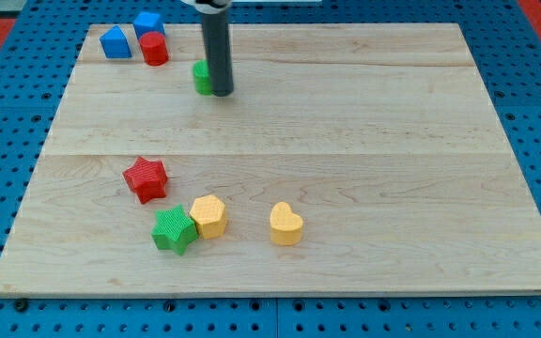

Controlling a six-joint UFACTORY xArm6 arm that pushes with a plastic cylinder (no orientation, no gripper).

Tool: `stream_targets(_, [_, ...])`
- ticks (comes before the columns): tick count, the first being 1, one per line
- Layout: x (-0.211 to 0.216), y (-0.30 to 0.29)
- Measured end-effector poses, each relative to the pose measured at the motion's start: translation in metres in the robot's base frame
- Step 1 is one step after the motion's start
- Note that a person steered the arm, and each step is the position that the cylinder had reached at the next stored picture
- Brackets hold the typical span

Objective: Slide the green circle to the bottom right of the red circle

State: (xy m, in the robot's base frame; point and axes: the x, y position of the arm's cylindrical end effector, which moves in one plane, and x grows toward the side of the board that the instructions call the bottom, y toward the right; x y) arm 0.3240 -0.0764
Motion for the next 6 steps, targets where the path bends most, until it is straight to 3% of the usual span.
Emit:
stream_targets(1, [-0.018, 0.081])
stream_targets(2, [-0.016, 0.066])
stream_targets(3, [0.003, 0.008])
stream_targets(4, [-0.009, -0.033])
stream_targets(5, [-0.014, -0.014])
stream_targets(6, [0.026, 0.092])
